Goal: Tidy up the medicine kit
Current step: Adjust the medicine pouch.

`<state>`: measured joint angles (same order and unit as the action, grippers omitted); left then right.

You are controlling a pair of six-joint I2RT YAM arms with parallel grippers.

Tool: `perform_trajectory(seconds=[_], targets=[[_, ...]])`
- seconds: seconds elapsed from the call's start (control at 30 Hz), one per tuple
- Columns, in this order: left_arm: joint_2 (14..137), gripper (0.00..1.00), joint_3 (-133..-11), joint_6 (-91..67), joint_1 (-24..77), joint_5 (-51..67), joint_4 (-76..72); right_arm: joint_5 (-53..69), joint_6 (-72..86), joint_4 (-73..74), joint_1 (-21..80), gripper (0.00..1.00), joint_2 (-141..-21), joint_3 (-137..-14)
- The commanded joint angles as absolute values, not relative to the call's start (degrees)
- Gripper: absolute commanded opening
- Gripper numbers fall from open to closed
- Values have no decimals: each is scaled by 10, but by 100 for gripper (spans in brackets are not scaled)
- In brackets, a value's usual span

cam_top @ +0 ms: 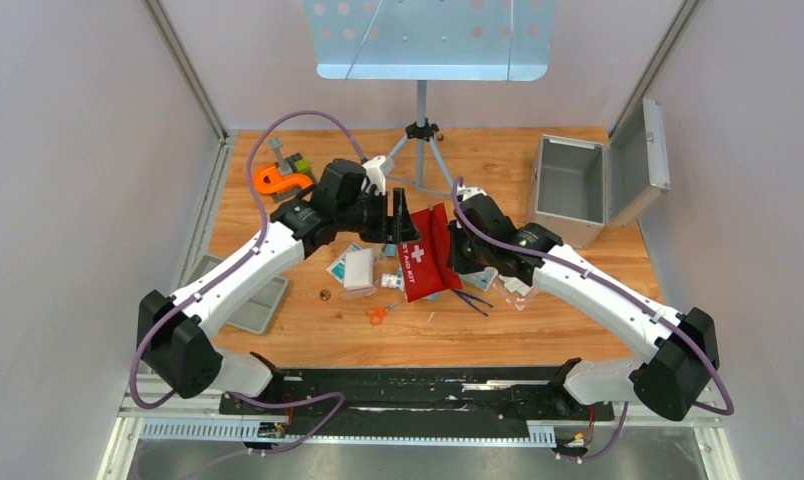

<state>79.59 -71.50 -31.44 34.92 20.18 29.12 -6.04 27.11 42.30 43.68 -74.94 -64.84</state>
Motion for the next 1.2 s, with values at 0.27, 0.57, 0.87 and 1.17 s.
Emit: perform_trajectory(seconds=[0.27, 0.57, 0.87, 1.17], targets=[[893, 75, -783, -377, 408, 62, 300, -54, 289, 374, 441, 0, -741, -654], [963, 54, -836, -348, 426, -6, 356, -61, 285, 374, 444, 0, -737, -647], [947, 9, -800, -355, 430, 24, 337, -142, 322, 377, 442, 7, -753, -639], [922, 0, -773, -362, 429, 75, 314, -93, 329, 359, 421, 82, -759, -650]])
